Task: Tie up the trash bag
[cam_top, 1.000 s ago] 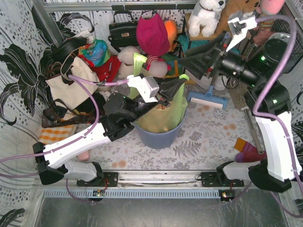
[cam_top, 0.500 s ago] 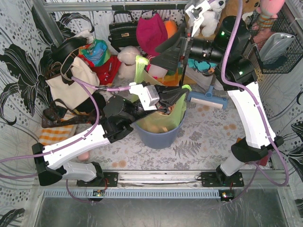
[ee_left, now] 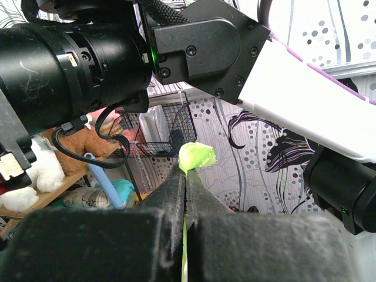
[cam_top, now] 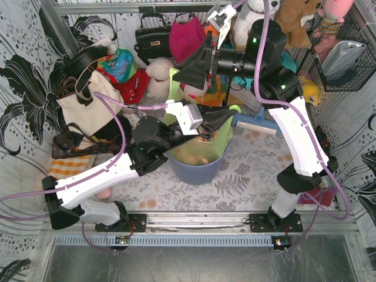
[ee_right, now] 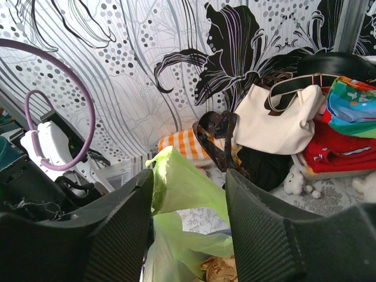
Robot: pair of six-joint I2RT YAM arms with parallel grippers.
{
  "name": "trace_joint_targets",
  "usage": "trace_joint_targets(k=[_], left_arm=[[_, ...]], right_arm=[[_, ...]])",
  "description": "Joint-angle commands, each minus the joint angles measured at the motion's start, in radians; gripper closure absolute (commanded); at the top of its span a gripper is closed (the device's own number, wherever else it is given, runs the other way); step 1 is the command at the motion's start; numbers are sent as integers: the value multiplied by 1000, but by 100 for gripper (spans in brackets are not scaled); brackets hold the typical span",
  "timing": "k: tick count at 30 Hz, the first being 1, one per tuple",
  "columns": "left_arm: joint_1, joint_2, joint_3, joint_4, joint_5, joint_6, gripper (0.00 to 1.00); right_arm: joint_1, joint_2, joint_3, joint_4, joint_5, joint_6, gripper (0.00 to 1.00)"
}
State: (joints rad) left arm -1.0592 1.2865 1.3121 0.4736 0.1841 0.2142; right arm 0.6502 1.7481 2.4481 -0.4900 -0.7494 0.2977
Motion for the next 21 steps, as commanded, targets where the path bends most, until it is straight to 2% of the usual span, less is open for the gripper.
trace_joint_targets(k=[1,4,6,9,13,21], left_arm=[[4,0,32,26,5,-14,100],[4,-2,30,30,3,-20,100],[4,-3,32,29,4,-21,100],[4,-8,30,30,-9,-19,100],[3,-17,23,36,-58,-13,100],[12,-63,-26,71,-114,18,100]], right_arm=[[14,-6,25,13,15,-23,51],[17,-5,23,20,19,-18,62],[18,-7,17,24,24,-16,72],[19,-22,2,42,47,-12,100],[19,-92,-79,92,141,18,100],[20,-298,-389,210,330,84,100]])
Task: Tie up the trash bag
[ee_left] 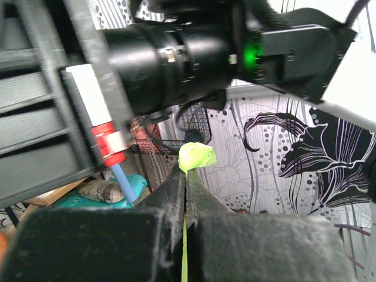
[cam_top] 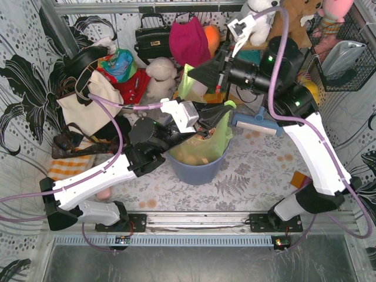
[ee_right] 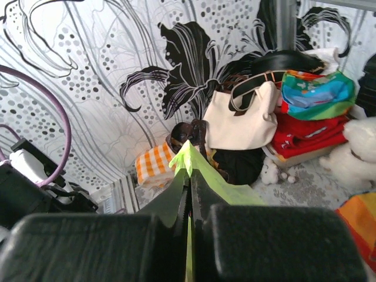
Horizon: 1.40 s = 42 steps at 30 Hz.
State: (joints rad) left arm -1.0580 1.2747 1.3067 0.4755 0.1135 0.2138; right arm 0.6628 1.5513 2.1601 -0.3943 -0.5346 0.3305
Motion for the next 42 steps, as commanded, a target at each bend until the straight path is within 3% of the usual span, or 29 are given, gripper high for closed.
trace_joint_targets(k=[1,7,22,33,42], left_arm=[[13,-59,-29,72,-44,19,100],[22,-116,-88,106,-88,21,100],[62,-151,-161,160,-135,-13,100],[72,-154,-173,184,-175,-29,100],[78,-144,-152,152,-180,-28,100]], right_arm=[[6,-125,-138,129,141,60,100],[6,-263,-365,247,267,135,100],[6,-517,-806,519,361,226,100],[7,-610,-970,657,240,281,100],[7,-623,-1012,641,165,362,100]])
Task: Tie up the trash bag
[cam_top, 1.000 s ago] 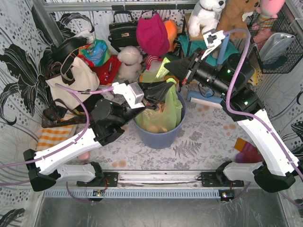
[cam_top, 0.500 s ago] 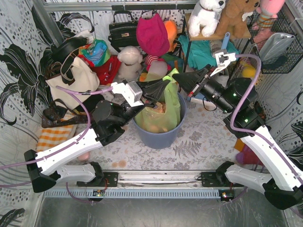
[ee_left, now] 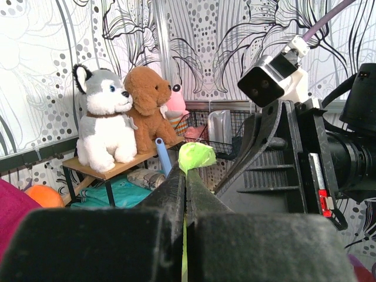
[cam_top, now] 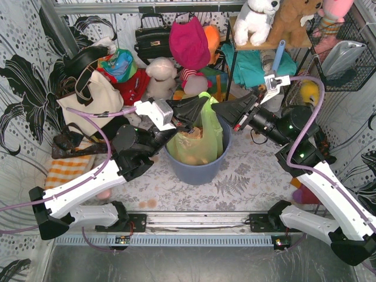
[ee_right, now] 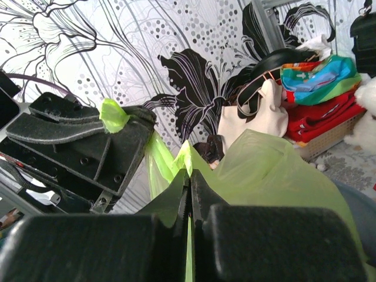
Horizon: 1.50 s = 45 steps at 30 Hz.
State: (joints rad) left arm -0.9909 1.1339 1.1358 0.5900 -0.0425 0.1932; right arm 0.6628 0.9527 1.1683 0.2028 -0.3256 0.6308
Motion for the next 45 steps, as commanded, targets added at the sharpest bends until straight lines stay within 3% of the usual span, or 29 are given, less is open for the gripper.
trace_joint_targets(k=[1,15,22,33,45], left_arm=[[12,-1,21,35,-23,-7,100],[26,27,32,12,-59,-8,100],[29,47,43,-1,-83,-8,100],[31,53,46,-8,-74,-12,100],[32,58,52,-39,-45,-13,100]], right_arm=[[6,-27,-29,50,-44,79,100],[18,-67,-67,47,-124,214,100],[61,-60,-96,50,-88,251,100],[213,-10,-75,-64,157,240,100],[380,74,10,-220,556,213,100]])
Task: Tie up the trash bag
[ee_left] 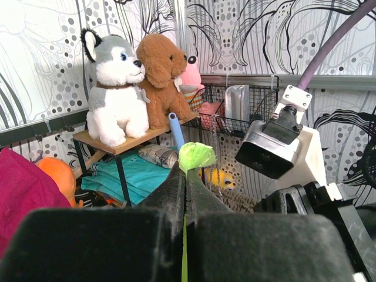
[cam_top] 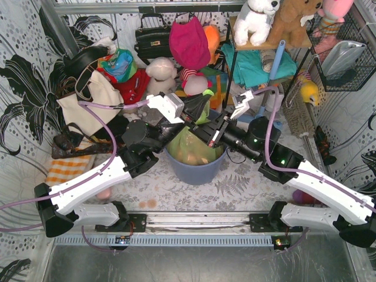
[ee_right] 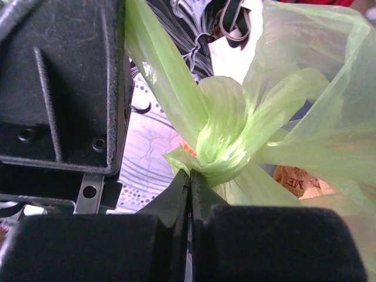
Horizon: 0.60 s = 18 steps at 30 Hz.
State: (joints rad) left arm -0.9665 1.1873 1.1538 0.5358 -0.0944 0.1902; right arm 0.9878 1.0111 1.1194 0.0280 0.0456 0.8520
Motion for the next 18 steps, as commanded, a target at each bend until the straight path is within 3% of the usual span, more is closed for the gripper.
trace_joint_targets(k=[1,10,18], left_arm=[[8,5,34,14,7,-10,100],[8,-2,42,-25,36,-15,100],[9,-22,51,-99,88,-24,100]], right_arm=[[73,22,67,-68,232,-8,100],[150,95,117,-167,508,2,100],[160,92,78,-150,697,23,100]])
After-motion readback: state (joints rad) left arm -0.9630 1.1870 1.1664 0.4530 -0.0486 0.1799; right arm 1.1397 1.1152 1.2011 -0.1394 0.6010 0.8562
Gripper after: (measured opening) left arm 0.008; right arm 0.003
